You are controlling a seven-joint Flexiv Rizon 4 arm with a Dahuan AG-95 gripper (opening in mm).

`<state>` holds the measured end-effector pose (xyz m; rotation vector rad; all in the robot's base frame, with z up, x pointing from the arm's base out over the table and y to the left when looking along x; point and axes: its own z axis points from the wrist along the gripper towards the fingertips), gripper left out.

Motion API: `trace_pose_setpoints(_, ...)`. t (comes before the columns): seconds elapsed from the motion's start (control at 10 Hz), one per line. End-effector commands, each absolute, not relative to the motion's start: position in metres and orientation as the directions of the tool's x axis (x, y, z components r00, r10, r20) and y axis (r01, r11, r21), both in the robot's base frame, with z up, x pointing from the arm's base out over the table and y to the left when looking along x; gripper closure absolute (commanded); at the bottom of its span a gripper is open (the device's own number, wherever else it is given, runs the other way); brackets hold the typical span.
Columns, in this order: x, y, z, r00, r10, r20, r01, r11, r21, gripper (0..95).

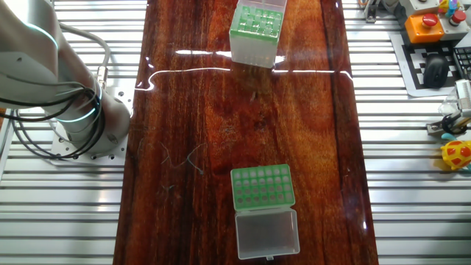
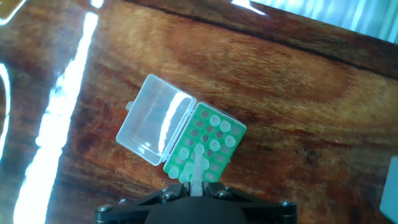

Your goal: Transfer all large pipette tips from one holder to another

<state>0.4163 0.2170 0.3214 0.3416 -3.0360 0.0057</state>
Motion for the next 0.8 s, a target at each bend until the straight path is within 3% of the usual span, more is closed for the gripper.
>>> trace_pose_setpoints(0.1, 0.4122, 0.1271, 0.3179, -0.918, -0.391, 0.071, -0.389, 0.920, 0.033, 95.0)
trace_pose_setpoints(0.4, 0.4126, 0.1199, 0.3175, -0.906, -0.417, 0.064, -0.416, 0.909, 0.040, 95.0)
trace_pose_setpoints(0.8, 0.4126, 0.1199, 0.3175, -0.943, -0.323, 0.078, -0.322, 0.946, 0.019, 95.0)
